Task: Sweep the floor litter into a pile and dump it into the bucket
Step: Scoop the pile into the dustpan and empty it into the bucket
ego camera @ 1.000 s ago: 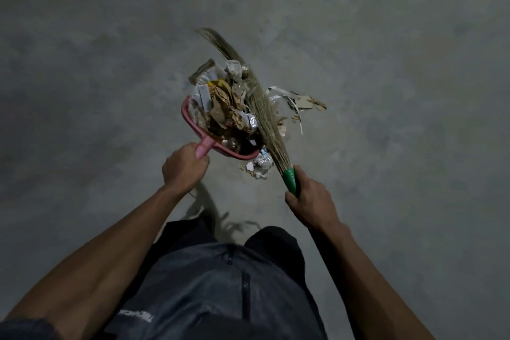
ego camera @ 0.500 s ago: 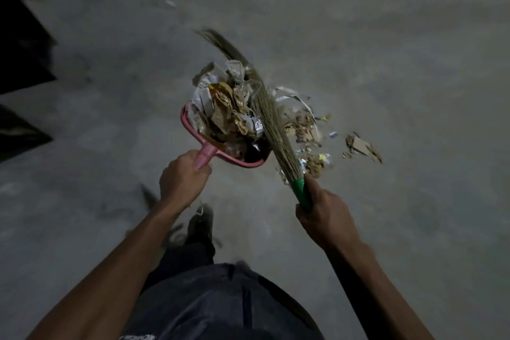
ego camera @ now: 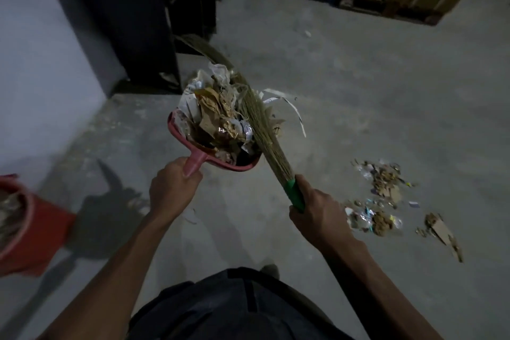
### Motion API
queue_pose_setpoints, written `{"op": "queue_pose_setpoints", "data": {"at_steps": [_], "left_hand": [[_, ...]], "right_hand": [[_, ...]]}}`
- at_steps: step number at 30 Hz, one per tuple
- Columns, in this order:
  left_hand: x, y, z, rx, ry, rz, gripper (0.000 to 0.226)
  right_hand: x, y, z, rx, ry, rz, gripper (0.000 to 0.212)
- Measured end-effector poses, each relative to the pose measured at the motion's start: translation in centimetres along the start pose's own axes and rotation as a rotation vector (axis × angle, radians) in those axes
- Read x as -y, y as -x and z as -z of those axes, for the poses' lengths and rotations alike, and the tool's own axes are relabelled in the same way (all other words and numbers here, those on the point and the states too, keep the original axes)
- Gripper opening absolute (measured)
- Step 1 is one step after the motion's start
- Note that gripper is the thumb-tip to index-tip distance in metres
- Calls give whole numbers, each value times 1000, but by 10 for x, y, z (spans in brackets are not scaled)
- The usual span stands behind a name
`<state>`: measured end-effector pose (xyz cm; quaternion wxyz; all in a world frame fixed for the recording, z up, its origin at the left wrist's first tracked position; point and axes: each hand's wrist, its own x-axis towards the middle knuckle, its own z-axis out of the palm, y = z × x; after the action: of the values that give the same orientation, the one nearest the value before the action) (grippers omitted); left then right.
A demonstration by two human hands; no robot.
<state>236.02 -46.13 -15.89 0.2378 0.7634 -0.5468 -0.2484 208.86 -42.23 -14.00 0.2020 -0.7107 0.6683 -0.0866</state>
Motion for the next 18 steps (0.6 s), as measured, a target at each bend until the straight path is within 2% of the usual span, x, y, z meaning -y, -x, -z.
{"op": "queue_pose_setpoints", "data": {"at_steps": [5, 13, 18], "left_hand": [[100, 5, 71, -63, 47, 105, 14], [258, 21, 176, -223, 116, 247, 11], [337, 40, 225, -312, 160, 349, 19]], "right_hand": [[97, -7, -48, 79, 62, 116, 65], [257, -14, -136, 218, 76, 249, 68], [341, -28, -181, 303, 130, 403, 69]]}}
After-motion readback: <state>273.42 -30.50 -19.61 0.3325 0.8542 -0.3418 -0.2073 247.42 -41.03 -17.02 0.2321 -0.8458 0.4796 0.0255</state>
